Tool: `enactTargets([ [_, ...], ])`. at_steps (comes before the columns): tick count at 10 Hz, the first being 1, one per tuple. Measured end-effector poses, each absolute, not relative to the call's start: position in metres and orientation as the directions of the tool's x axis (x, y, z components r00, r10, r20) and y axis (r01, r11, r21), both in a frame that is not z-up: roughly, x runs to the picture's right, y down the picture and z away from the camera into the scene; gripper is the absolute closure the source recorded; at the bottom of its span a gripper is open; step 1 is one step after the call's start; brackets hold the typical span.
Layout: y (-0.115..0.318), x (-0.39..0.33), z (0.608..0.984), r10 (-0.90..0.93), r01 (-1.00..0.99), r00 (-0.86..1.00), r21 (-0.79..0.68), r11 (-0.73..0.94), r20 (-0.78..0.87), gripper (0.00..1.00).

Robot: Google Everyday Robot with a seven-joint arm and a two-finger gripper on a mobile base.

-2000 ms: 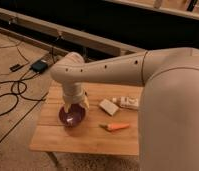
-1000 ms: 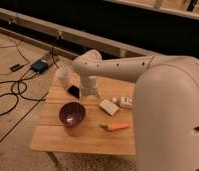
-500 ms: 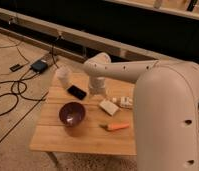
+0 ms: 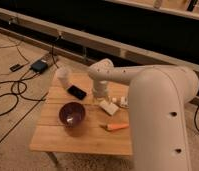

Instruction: Wipe the white sponge on the table

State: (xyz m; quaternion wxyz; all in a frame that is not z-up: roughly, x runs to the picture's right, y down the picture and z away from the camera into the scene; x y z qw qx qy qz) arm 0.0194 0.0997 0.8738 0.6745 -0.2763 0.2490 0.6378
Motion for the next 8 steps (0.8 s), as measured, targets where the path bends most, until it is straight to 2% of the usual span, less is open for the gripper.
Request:
enactTargets([
  [8,0.109,0.028,0.922,0.686,-0.998,0.052,-0.024,0.05,-0.726,0.37],
])
